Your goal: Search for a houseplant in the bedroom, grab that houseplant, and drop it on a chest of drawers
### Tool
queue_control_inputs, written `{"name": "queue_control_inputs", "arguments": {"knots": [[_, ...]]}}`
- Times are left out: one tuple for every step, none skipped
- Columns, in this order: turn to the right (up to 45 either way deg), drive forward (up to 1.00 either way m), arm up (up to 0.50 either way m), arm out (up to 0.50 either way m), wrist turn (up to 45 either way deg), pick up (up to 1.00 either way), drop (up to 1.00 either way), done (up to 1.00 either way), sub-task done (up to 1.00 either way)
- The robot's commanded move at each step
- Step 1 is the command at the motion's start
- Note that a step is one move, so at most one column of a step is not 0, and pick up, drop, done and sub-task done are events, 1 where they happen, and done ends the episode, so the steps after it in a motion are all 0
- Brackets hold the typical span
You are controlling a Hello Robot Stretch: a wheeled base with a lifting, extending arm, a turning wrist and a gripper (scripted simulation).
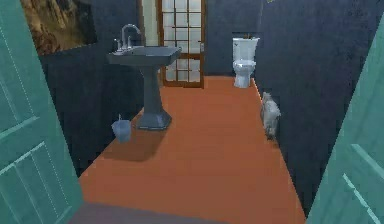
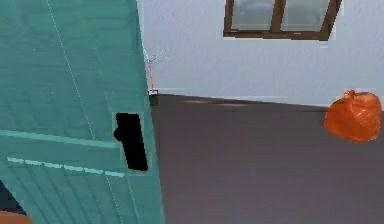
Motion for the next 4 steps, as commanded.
{"name": "queue_control_inputs", "arguments": {"knots": [[6.0, 0.0, 0.0, 0.0, 0.0, 0.0, 0.0, 0.0, 0.0], [0.0, 1.0, 0.0, 0.0, 0.0, 0.0, 0.0, 0.0, 0.0], [0.0, 1.0, 0.0, 0.0, 0.0, 0.0, 0.0, 0.0, 0.0], [3.0, 0.0, 0.0, 0.0, 0.0, 0.0, 0.0, 0.0, 0.0]]}}
